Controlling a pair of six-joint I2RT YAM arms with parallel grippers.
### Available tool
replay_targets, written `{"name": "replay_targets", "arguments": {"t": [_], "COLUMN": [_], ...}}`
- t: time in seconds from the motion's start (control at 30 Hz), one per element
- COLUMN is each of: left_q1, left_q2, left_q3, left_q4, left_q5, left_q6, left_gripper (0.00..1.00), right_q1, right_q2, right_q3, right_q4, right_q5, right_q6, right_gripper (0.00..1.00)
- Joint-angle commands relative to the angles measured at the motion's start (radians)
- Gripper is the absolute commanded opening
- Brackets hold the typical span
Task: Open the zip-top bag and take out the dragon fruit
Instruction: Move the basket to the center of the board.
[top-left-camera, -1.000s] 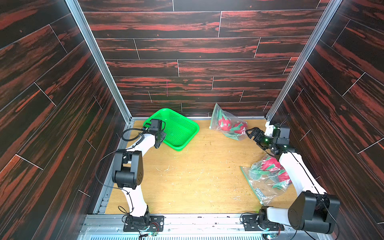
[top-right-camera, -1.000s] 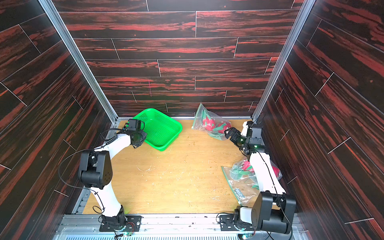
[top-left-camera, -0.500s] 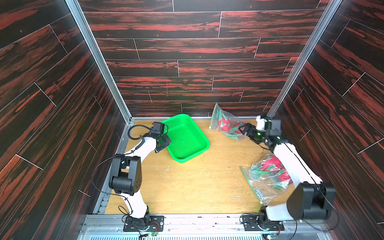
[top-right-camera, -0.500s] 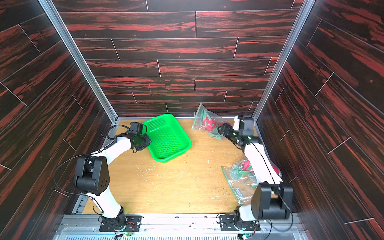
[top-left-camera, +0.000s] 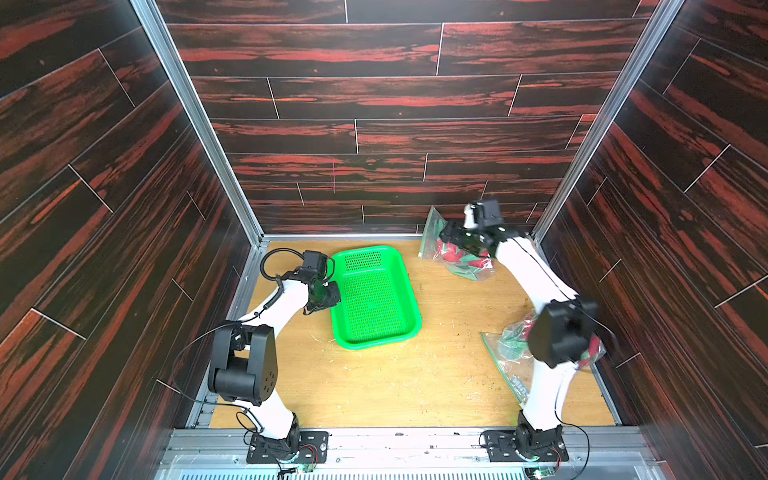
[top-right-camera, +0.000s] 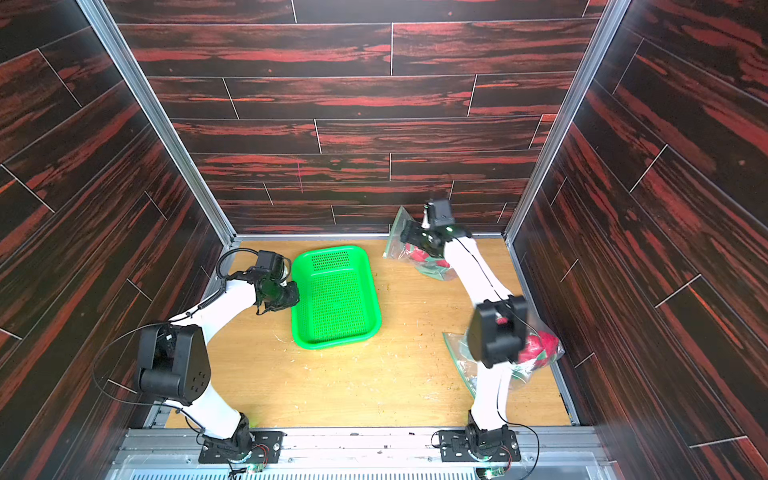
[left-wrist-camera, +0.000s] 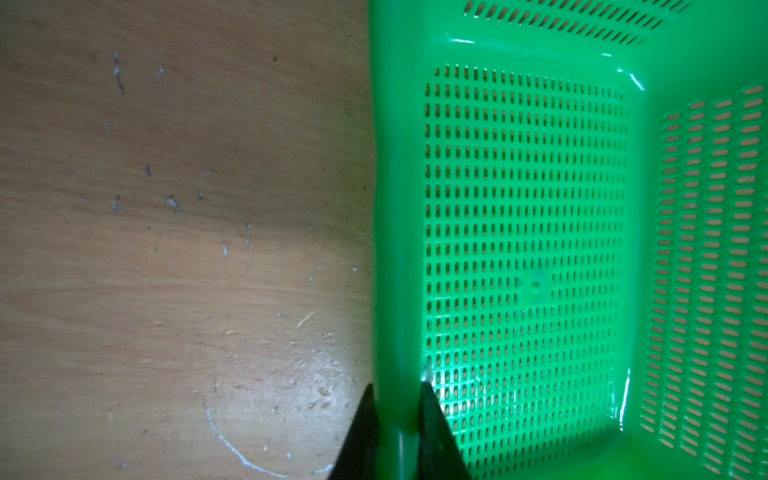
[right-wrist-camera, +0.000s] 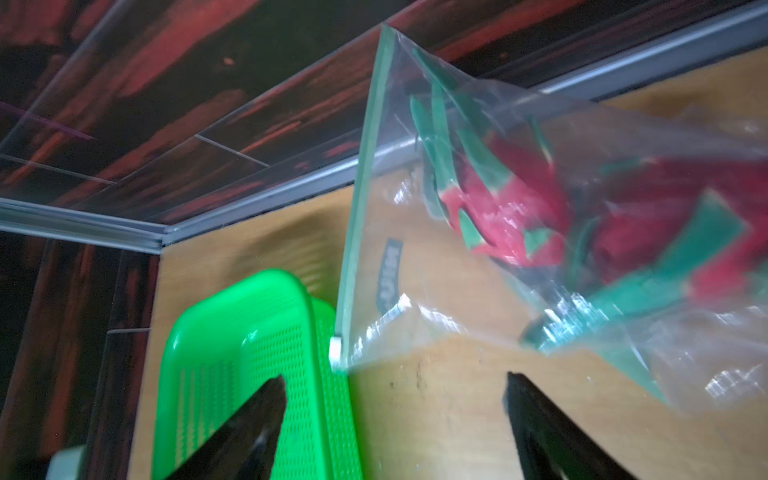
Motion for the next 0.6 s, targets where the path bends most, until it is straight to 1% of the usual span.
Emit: {"name": "replay_targets", "arguments": {"t": [0.0, 0.1, 0.2, 0.27, 0.33, 0.4, 0.5, 0.57], "left_q1": [-0.005, -0.005, -0.004, -0.006, -0.004, -0.004, -0.004, -0.003], "left_q2": [-0.020, -0.017, -0.014, -0.009, 0.005, 0.026, 0.061, 0.065], "left_q3": [-0.005, 0.003, 0.009, 0.016, 0.032, 0.057, 0.109, 0.151], "left_q4": [-0.119, -0.108, -0.095, -0.090, -0.089, -0.101, -0.133, -0.158], "left_q5": [-0.015, -0.014, -0.014, -0.023, -0.048, -0.086, -0.142, -0.163], "left_q6": [0.109, 0.114, 0.126, 0.129, 0.135, 0.141, 0.152, 0.155], "left_gripper": [0.00, 0.00, 0.00, 0.00, 0.01, 0.02, 0.10, 0.15], "right_q1": [0.039, 0.059, 0.072, 0.079, 0.085, 0.085, 0.087, 0.088], "right_q2": [0.148, 0.302, 0.438, 0.491, 0.499, 0.486, 0.464, 0.455], "right_q3": [0.222, 0.465, 0.691, 0.770, 0.754, 0.697, 0.643, 0.640], "right_q4": [-0.171, -0.274, -0.358, -0.374, -0.343, -0.295, -0.255, -0.250], "right_q5": [0.101, 0.133, 0.140, 0.146, 0.151, 0.146, 0.137, 0.139], "right_q6": [-0.032, -0.042, -0.042, -0.043, -0.041, -0.033, -0.031, -0.037], "right_gripper": [0.84, 0.84, 0.84, 0.84, 0.84, 0.84, 0.84, 0.84]}}
